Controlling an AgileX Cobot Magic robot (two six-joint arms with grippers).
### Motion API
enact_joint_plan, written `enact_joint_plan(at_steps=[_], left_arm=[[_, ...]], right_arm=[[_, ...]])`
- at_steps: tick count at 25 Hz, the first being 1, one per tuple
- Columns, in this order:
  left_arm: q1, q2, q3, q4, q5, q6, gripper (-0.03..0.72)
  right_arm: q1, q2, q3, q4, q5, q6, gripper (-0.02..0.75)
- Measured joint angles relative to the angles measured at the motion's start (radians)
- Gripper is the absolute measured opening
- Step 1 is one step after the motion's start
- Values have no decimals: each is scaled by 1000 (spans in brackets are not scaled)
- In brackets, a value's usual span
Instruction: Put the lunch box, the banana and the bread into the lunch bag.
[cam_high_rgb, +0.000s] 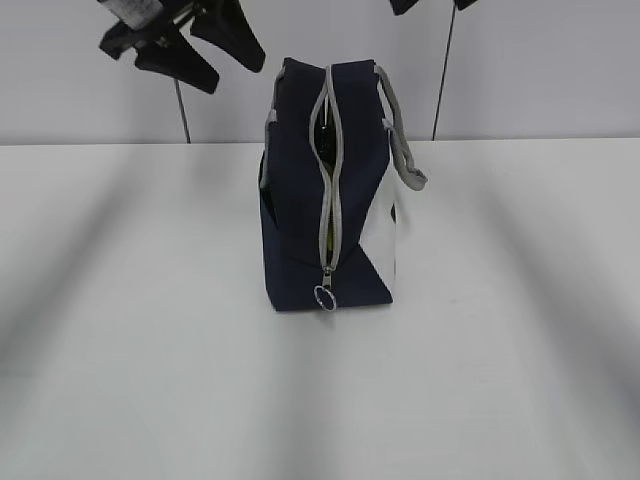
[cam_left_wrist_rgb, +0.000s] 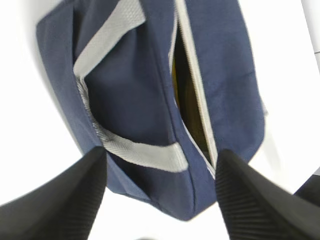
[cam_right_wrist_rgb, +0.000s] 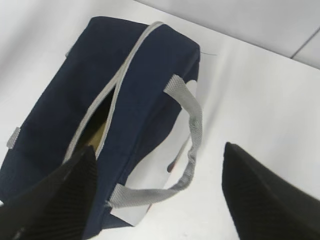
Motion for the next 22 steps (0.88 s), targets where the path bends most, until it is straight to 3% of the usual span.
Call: enact_joint_plan(at_steps=[6, 10, 16, 22], left_arm=[[-6, -140, 0, 109, 10, -46, 456], [-26, -221, 17, 120, 14, -57, 451], [-58, -359, 170, 135, 21, -59, 444], [-60, -497, 348, 153, 21, -59, 418]], right_arm=[[52, -189, 203, -103, 0, 78, 575], [84, -306, 354, -120, 0, 95, 575], [96, -489, 579, -121, -2, 105, 540], [96, -706, 855, -121, -161, 111, 532]])
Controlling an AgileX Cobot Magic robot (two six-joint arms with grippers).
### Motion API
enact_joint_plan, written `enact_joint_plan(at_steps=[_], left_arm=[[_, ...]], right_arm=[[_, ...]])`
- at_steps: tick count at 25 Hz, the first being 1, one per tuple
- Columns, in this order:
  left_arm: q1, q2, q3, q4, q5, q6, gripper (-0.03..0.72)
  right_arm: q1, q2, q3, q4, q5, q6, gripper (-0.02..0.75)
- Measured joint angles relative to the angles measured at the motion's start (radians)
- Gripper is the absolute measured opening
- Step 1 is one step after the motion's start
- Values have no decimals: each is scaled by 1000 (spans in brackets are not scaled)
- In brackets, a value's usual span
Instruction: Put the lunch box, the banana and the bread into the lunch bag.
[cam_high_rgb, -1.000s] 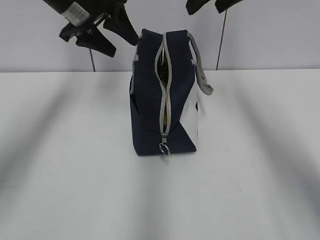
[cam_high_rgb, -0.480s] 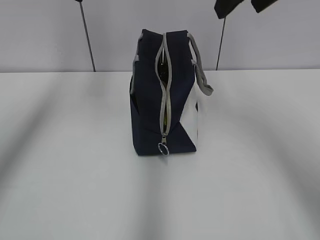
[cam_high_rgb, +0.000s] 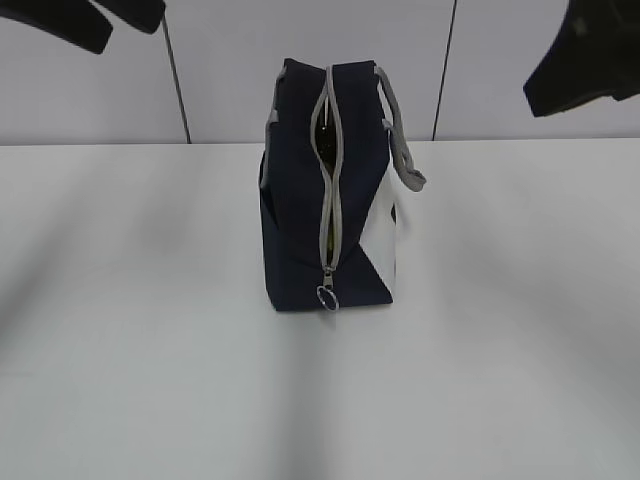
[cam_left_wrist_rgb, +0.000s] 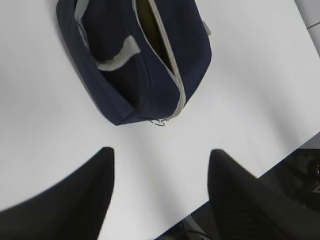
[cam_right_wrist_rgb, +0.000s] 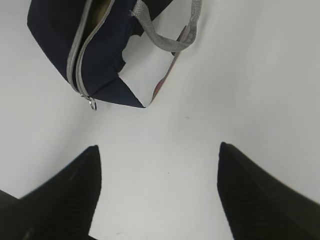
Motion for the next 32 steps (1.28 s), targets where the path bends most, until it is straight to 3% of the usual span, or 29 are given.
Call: enact_joint_plan(at_steps=[8, 19, 24, 32], left_arm=[[0, -145, 177, 1, -4, 4, 413], [0, -253, 395, 2, -61, 11, 407], [0, -287, 504, 2, -148, 36, 393], [0, -294, 611, -1, -285, 58, 392]], right_arm=[[0, -278, 371, 0, -316, 0, 531], [0, -427, 736, 2, -616, 0, 531], [0, -480, 836, 6, -663, 0, 531], [0, -470, 847, -8, -744, -2, 531]])
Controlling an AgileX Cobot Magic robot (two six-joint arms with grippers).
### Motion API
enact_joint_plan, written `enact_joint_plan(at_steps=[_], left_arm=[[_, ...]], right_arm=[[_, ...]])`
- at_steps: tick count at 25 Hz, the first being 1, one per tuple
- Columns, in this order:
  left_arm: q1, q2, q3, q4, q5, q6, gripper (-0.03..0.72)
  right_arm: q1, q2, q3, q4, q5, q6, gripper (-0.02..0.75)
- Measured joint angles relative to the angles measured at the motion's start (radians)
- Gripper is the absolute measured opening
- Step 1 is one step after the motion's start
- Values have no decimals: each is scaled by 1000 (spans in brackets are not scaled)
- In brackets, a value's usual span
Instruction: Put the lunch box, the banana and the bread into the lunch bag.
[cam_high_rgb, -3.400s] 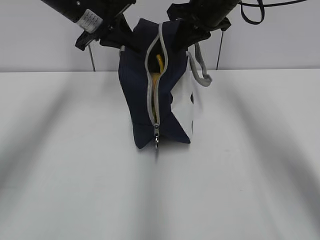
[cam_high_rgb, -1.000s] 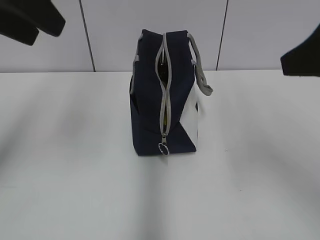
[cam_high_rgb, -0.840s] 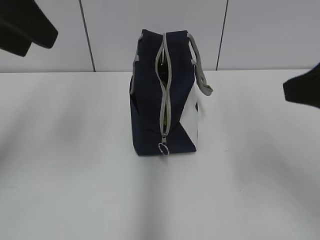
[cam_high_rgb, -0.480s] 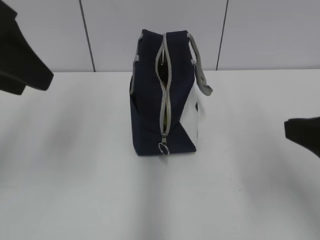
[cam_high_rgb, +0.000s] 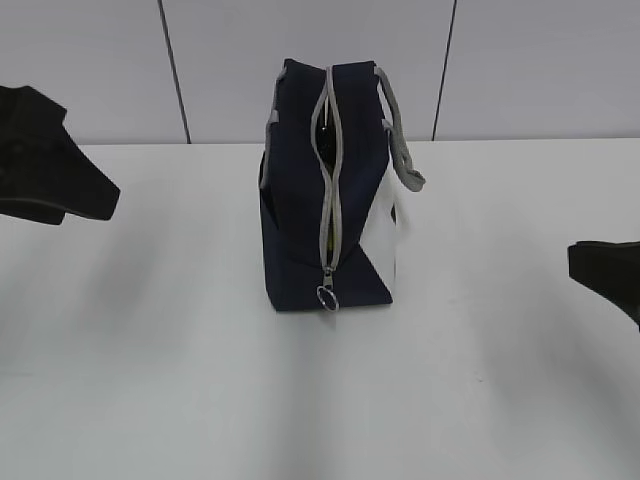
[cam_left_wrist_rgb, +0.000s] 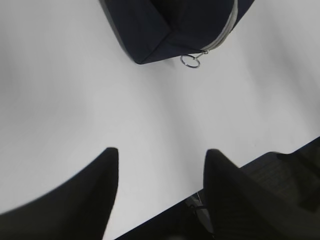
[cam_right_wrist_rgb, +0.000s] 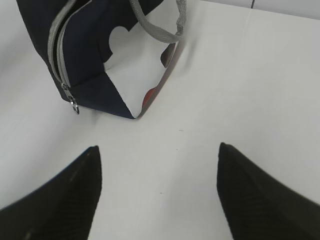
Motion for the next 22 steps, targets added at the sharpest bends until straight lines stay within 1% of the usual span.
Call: enact_joint_plan(at_steps=[4, 7, 10, 15, 17, 20, 22], left_arm=[[0, 1, 6, 0, -23, 2, 392], [0, 1, 6, 0, -37, 2, 390], [0, 1, 6, 0, -46, 2, 384], [0, 1, 6, 0, -57, 3, 382], [0, 3, 6, 0, -63, 4, 381], [0, 12, 6, 0, -77, 16, 377], [0, 20, 6, 0, -83, 20, 375]], right_arm=[[0, 51, 4, -2, -49, 0, 531], [0, 79, 30, 14, -129, 0, 531], [0, 100, 70, 44, -236, 0, 531], [0, 123, 155, 53, -454, 0, 531], [0, 139, 174, 51, -512, 2, 531], [0, 175, 185, -32, -567, 4, 531], [0, 208, 185, -117, -618, 31, 531]])
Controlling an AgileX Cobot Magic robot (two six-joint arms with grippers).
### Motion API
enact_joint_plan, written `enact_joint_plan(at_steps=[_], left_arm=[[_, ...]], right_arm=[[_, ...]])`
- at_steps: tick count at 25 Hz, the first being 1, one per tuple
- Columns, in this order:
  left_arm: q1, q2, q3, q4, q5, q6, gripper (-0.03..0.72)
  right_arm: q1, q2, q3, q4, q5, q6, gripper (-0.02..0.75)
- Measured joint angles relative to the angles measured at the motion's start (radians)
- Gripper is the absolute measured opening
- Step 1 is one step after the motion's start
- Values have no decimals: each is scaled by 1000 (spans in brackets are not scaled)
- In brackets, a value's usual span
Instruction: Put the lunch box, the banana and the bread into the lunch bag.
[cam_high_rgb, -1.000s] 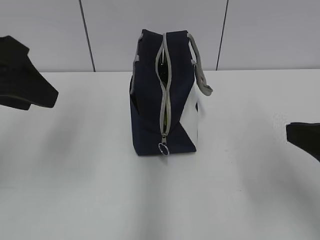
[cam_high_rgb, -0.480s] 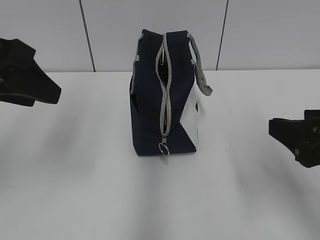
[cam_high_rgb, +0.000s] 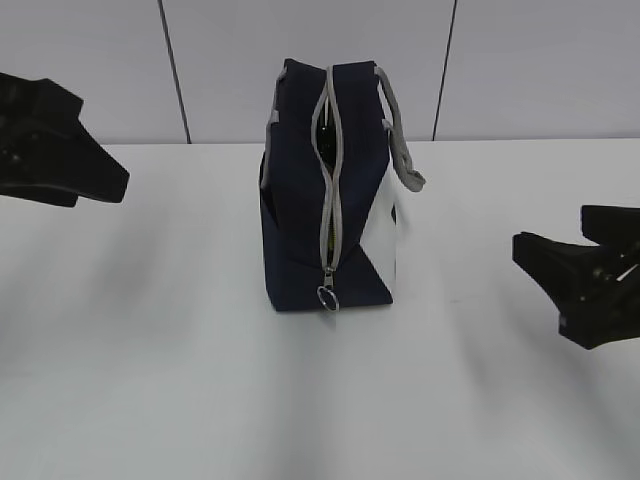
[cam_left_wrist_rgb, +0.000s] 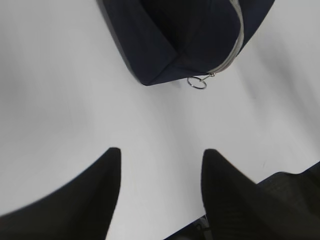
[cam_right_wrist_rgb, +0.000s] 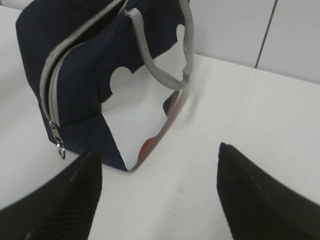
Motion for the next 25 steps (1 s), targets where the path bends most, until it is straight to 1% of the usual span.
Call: enact_joint_plan(at_steps=[4, 7, 17, 21, 23, 25], left_arm=[[0, 23, 0, 0, -2, 5, 374], [0, 41, 0, 0, -5, 6, 368], [0, 50, 1, 0, -22, 21, 361], [0, 50, 1, 0, -23, 28, 361], [0, 50, 1, 1, -23, 29, 361], [0, 50, 1, 2, -24, 30, 361]], right_arm=[[0, 97, 0, -188, -148, 114, 531], [0, 197, 0, -276, -255, 148, 531], [0, 606, -4, -324, -631, 170, 531], [0, 742, -30, -360, -741, 170, 527], [0, 805, -50, -388, -773, 170, 503], [0, 851, -69, -415, -796, 170, 453]])
